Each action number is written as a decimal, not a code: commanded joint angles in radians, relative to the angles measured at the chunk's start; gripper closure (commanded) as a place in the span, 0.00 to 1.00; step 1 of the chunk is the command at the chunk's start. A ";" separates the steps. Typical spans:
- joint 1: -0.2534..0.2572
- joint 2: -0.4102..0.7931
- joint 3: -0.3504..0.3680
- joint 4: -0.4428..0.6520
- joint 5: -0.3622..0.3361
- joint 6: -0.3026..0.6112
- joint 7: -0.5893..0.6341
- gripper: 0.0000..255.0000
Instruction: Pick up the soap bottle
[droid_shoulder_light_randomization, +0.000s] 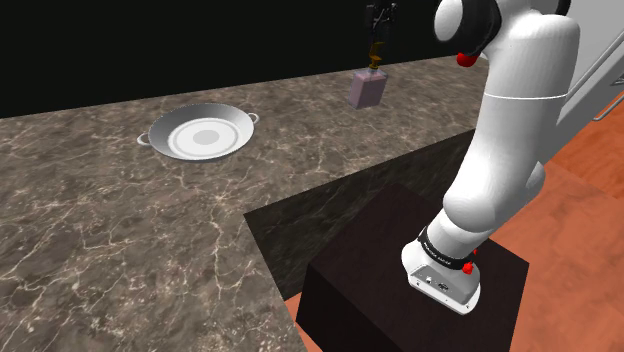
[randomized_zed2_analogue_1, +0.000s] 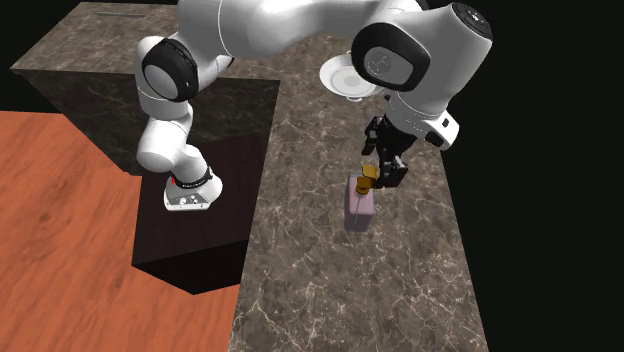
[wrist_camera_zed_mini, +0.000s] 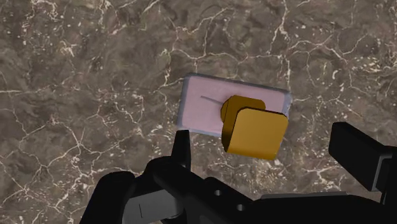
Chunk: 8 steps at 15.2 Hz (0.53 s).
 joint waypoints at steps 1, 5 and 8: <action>-0.001 0.004 0.000 -0.016 0.000 0.019 -0.001 0.00; 0.009 -0.015 0.001 -0.099 -0.005 0.083 0.006 0.00; 0.011 -0.021 0.002 -0.129 -0.007 0.107 0.008 0.00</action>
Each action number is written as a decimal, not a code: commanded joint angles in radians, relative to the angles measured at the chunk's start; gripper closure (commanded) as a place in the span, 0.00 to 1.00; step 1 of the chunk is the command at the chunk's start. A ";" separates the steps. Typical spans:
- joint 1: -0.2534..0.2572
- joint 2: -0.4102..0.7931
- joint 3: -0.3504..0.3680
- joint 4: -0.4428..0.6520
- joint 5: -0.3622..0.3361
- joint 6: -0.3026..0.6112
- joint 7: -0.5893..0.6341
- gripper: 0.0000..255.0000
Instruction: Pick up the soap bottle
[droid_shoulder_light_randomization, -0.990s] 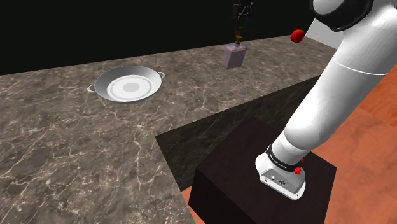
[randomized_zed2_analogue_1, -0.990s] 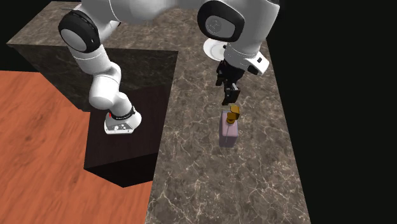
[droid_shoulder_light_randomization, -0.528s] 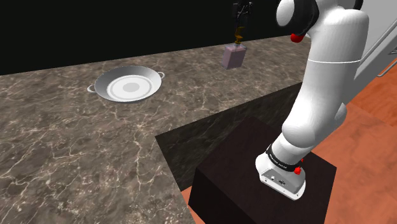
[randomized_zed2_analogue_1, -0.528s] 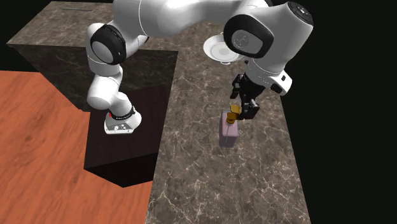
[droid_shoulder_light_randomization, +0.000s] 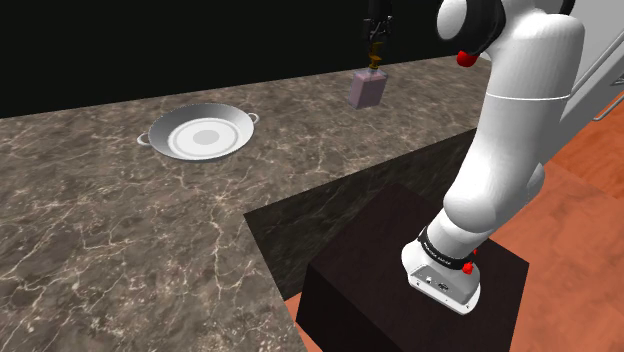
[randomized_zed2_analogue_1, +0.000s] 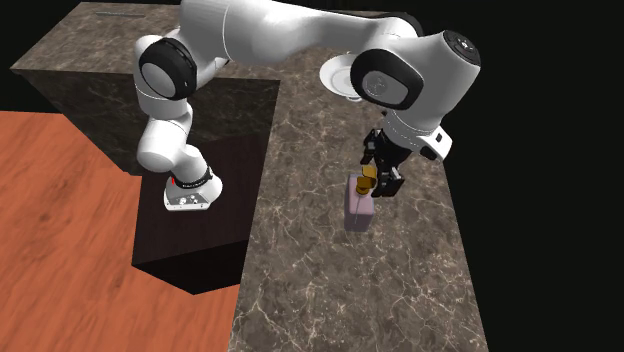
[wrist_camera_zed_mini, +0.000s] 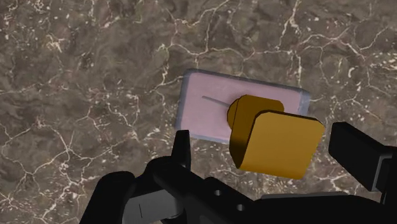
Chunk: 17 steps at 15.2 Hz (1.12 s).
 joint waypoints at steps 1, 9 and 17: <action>0.000 0.000 0.000 -0.004 0.000 0.005 0.000 1.00; 0.000 0.000 0.000 -0.004 0.000 0.004 0.000 1.00; -0.016 0.033 -0.002 0.140 0.010 -0.107 -0.012 1.00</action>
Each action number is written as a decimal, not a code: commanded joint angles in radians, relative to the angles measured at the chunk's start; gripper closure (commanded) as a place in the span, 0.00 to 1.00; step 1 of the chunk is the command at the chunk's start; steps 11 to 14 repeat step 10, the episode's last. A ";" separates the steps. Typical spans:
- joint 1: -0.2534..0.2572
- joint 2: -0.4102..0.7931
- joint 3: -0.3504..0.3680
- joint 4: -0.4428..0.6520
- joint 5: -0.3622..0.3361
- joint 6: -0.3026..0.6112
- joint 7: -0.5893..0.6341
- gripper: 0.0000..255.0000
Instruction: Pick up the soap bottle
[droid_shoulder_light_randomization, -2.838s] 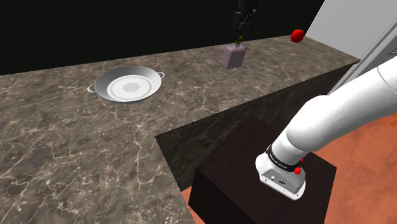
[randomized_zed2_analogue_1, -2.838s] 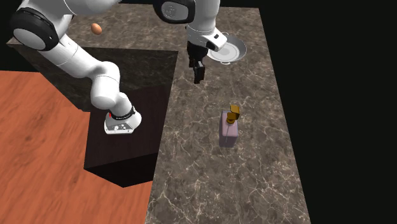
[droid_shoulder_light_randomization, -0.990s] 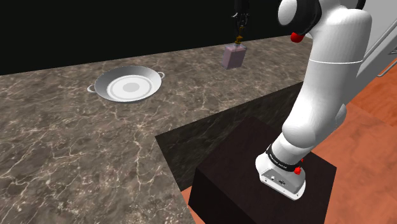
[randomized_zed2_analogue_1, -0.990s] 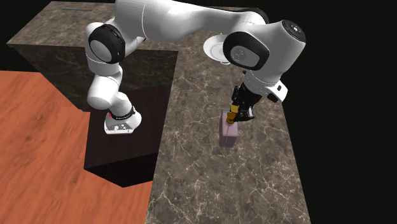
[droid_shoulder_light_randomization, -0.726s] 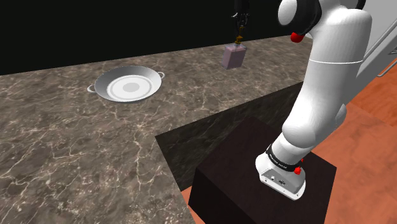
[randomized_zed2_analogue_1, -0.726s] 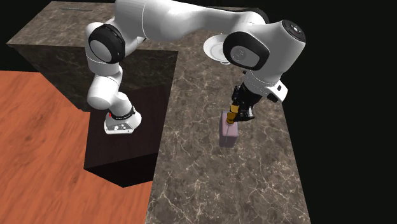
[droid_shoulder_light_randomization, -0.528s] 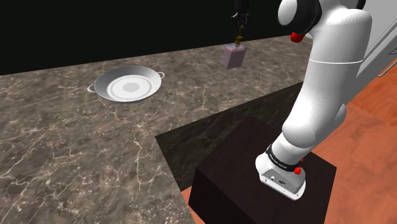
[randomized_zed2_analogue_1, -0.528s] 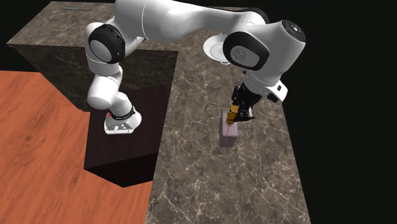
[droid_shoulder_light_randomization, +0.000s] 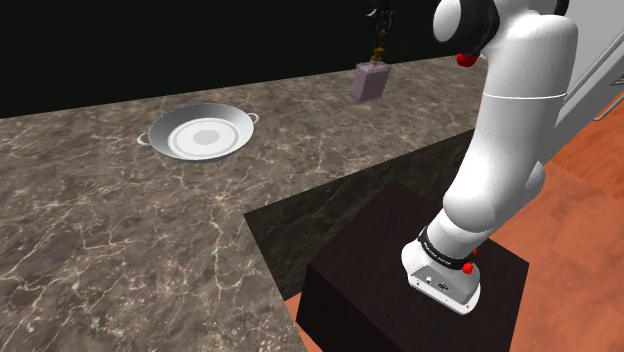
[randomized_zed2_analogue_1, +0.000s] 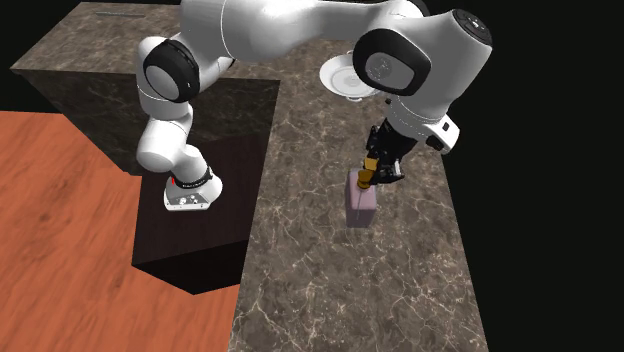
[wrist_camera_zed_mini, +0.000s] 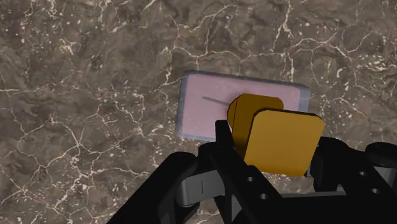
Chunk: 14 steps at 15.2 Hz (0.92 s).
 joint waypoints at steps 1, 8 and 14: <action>-0.006 0.012 -0.001 0.049 0.004 -0.037 -0.004 1.00; -0.041 0.088 -0.001 0.265 0.027 -0.178 -0.020 1.00; -0.042 0.090 -0.001 0.271 0.027 -0.182 -0.020 1.00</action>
